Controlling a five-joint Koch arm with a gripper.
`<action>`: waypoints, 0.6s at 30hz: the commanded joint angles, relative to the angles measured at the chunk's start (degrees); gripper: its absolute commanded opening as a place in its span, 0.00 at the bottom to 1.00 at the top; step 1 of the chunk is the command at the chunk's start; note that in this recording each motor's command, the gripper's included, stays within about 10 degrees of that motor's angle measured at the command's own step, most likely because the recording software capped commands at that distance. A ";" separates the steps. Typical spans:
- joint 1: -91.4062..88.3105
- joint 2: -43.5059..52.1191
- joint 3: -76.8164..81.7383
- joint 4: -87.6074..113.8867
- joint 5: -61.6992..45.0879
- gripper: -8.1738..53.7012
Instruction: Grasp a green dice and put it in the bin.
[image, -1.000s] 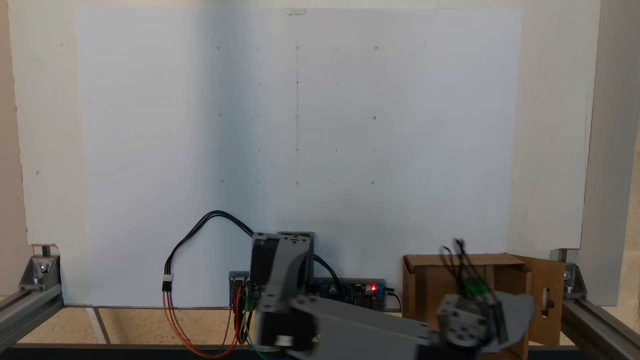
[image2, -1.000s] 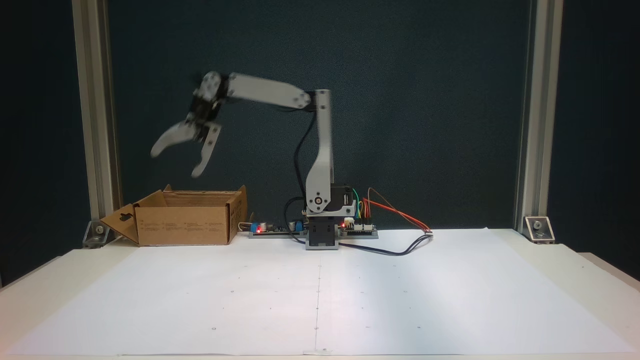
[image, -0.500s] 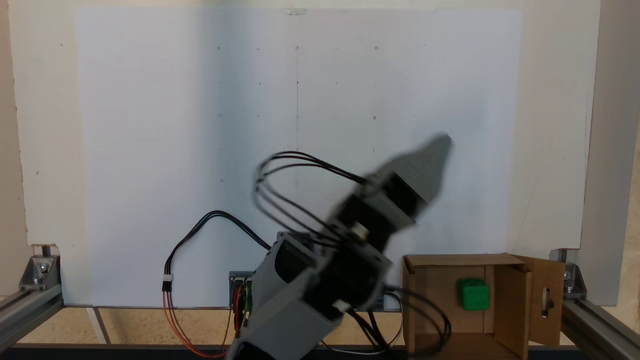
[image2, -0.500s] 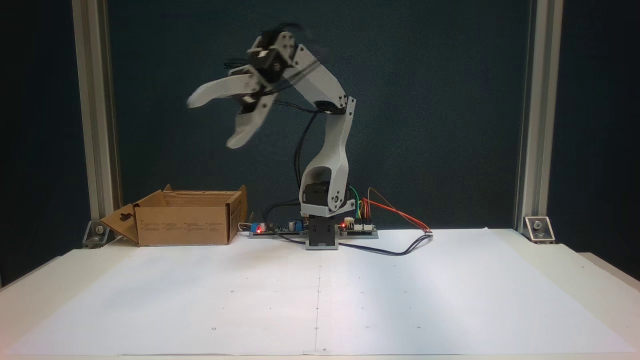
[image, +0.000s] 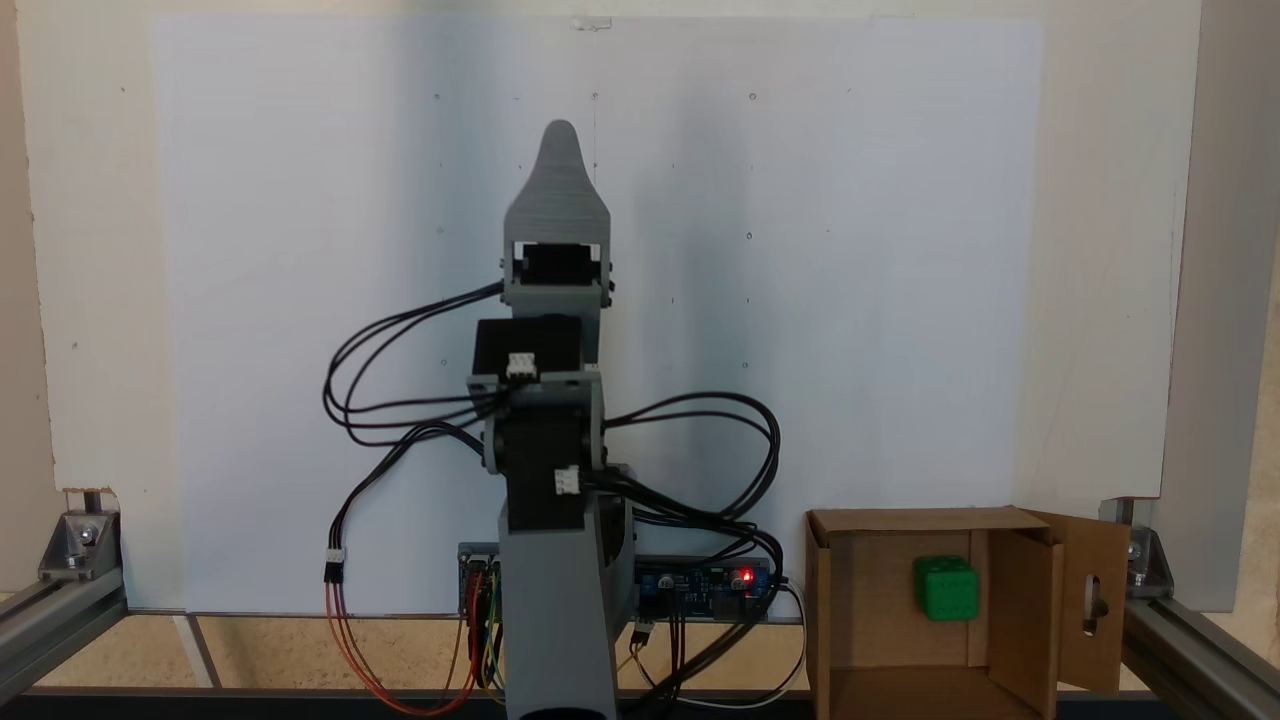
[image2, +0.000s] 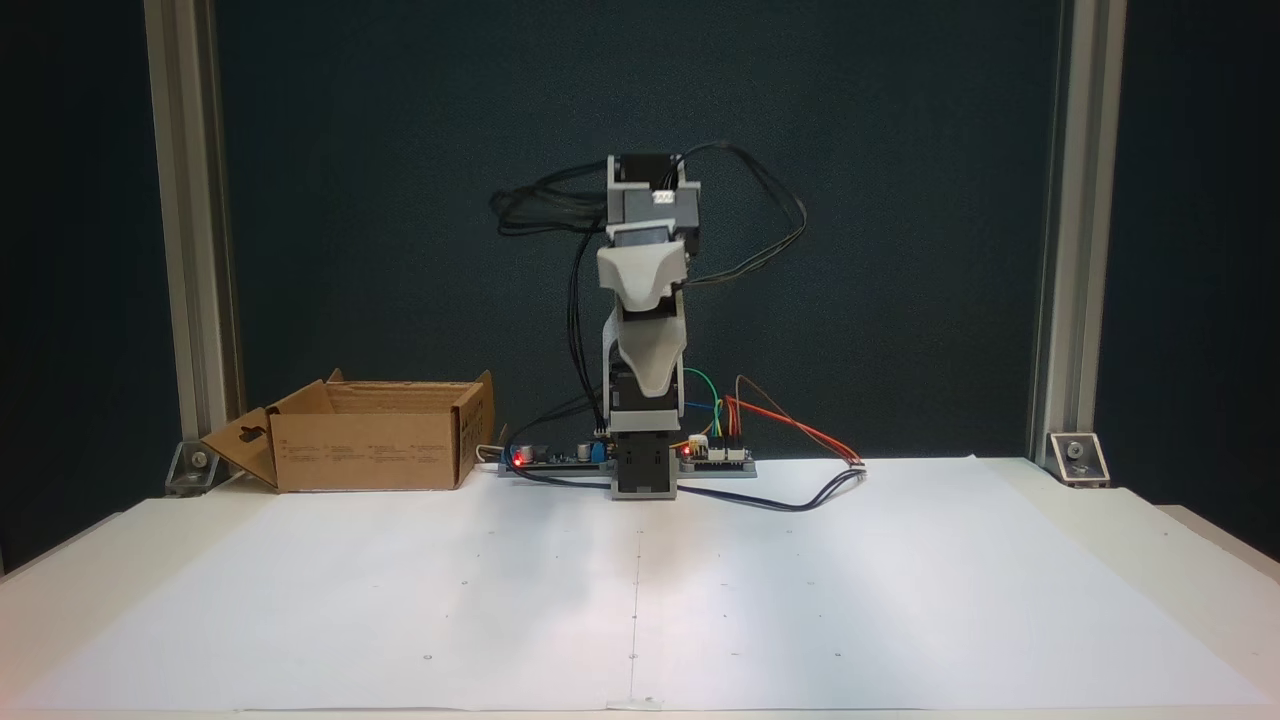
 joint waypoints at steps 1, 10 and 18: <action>1.14 3.69 1.23 -8.35 1.76 0.83; 4.83 16.70 14.50 -23.99 1.85 0.87; 5.71 21.88 26.19 -39.90 1.58 0.87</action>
